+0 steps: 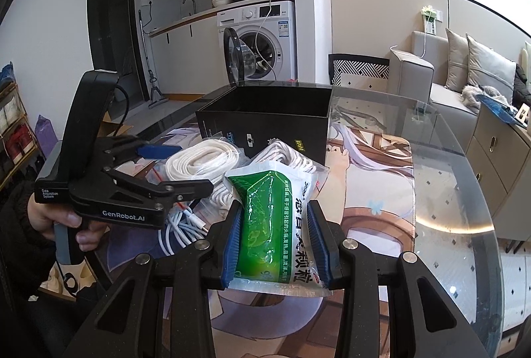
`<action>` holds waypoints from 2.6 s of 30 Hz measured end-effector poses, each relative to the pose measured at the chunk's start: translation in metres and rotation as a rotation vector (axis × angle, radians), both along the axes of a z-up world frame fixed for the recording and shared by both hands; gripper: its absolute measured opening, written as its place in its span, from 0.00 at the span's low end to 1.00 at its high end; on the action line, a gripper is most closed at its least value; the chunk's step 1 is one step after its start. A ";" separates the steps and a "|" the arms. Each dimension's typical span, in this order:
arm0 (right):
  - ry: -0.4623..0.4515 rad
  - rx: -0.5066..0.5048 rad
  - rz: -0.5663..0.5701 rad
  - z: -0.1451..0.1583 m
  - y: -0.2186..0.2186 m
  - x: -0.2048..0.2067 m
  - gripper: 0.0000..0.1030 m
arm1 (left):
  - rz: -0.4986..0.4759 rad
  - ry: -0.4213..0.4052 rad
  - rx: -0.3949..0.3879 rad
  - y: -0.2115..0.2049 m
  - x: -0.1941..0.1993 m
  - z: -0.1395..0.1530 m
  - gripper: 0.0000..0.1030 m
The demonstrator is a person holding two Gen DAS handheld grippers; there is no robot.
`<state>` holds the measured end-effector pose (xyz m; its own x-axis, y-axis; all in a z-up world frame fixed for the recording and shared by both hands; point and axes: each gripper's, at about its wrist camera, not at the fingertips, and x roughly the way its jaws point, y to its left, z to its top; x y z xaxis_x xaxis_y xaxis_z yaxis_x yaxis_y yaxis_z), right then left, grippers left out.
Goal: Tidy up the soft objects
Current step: 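Grasp the zip bag of white rope with the left gripper while the right holds the sachet, then lift the rope bag and sachet with both grippers toward the black box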
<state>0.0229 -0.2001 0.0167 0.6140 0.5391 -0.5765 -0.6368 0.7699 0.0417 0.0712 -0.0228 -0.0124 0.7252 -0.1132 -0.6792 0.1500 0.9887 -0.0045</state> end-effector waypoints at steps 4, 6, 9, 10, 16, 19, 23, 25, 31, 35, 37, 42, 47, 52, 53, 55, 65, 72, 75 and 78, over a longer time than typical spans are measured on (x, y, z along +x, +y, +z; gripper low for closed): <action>0.000 0.000 -0.001 0.001 0.000 0.000 0.37 | -0.028 0.002 -0.033 -0.002 -0.003 0.001 0.57; -0.003 0.001 -0.001 0.001 0.000 0.001 0.37 | -0.033 -0.006 -0.038 -0.003 -0.006 0.002 0.50; -0.009 0.002 -0.001 0.002 0.001 0.001 0.37 | -0.035 -0.010 -0.059 0.000 -0.009 0.005 0.48; -0.010 0.002 0.000 0.002 0.002 0.000 0.37 | -0.033 -0.011 -0.061 0.001 -0.009 0.005 0.47; -0.021 0.002 0.000 0.005 0.002 -0.001 0.37 | -0.036 -0.027 -0.085 0.005 -0.013 0.010 0.39; -0.024 0.002 -0.002 0.006 0.002 -0.001 0.37 | -0.036 -0.032 -0.090 0.006 -0.013 0.012 0.36; -0.026 0.001 -0.003 0.007 0.001 -0.001 0.37 | -0.026 -0.013 -0.091 0.007 -0.011 0.010 0.42; -0.027 0.002 -0.003 0.007 0.001 -0.002 0.37 | -0.008 -0.009 -0.073 0.007 -0.009 0.010 0.55; -0.025 0.004 -0.009 0.008 -0.001 -0.001 0.37 | 0.008 -0.024 0.012 -0.001 -0.002 0.007 0.62; -0.018 0.001 -0.012 0.007 -0.003 0.000 0.37 | 0.006 0.001 0.041 -0.006 0.006 0.001 0.62; -0.017 0.000 -0.015 0.007 -0.003 0.000 0.37 | 0.005 0.011 0.059 -0.008 0.009 -0.002 0.62; -0.016 -0.001 -0.016 0.007 -0.003 0.001 0.37 | -0.020 0.007 0.053 -0.011 0.009 -0.003 0.45; -0.023 0.003 -0.012 0.009 -0.001 0.002 0.37 | -0.045 0.004 0.013 -0.006 0.004 0.002 0.37; -0.037 0.006 -0.006 0.013 0.001 0.002 0.37 | -0.047 -0.013 -0.029 0.003 -0.002 0.011 0.33; -0.039 0.005 -0.005 0.013 0.001 0.001 0.37 | -0.047 -0.020 -0.033 0.005 -0.004 0.013 0.33; -0.045 0.006 -0.003 0.015 0.003 0.001 0.37 | -0.048 -0.027 -0.041 0.007 -0.006 0.016 0.31; -0.049 0.004 0.004 0.017 0.007 -0.001 0.37 | -0.033 -0.030 -0.052 0.016 -0.007 0.013 0.30; -0.056 0.012 0.002 0.018 0.010 0.001 0.37 | -0.032 -0.059 -0.090 0.021 -0.011 0.022 0.27; -0.063 0.007 0.003 0.021 0.014 0.004 0.37 | -0.029 -0.085 -0.110 0.025 -0.015 0.030 0.27; -0.068 0.010 0.007 0.025 0.018 0.009 0.37 | -0.026 -0.106 -0.129 0.030 -0.017 0.038 0.27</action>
